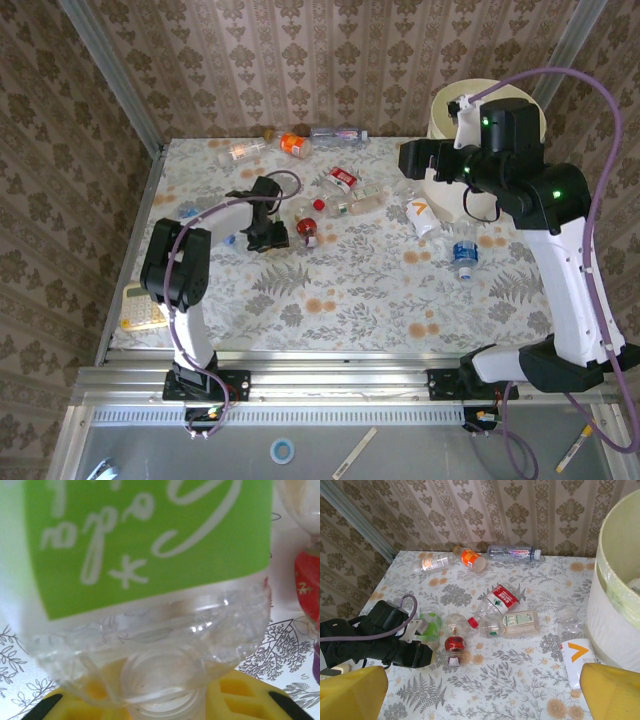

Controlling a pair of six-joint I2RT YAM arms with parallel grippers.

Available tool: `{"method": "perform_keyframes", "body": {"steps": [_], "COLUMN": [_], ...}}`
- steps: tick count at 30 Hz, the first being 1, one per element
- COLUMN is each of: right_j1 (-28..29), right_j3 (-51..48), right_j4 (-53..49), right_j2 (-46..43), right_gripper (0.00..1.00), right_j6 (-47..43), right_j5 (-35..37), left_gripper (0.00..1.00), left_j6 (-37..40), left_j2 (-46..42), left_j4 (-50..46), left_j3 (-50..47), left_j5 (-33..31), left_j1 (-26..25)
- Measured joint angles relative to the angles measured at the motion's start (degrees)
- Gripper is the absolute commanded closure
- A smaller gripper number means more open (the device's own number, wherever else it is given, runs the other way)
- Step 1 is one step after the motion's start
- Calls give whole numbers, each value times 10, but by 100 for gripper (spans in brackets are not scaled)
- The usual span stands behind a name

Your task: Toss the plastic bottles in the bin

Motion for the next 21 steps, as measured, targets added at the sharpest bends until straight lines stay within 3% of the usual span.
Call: {"method": "perform_keyframes", "body": {"steps": [9,17,21], "right_j1": [0,0,3], "right_j3": [-10,-40,-55], "right_j4": [-1,6,20], "right_j2": [0,0,2], "right_gripper": [0,0,0], "right_j6": [17,76,105], "right_j5": [-1,-38,-69], "left_gripper": [81,85,87], "left_j6": [52,149,182], "left_j2": [-121,-293,-350], "left_j4": [1,15,24], "left_j3": [-61,-77,-77], "left_j5": [5,23,38], "left_j1": [-10,-104,-125]}}
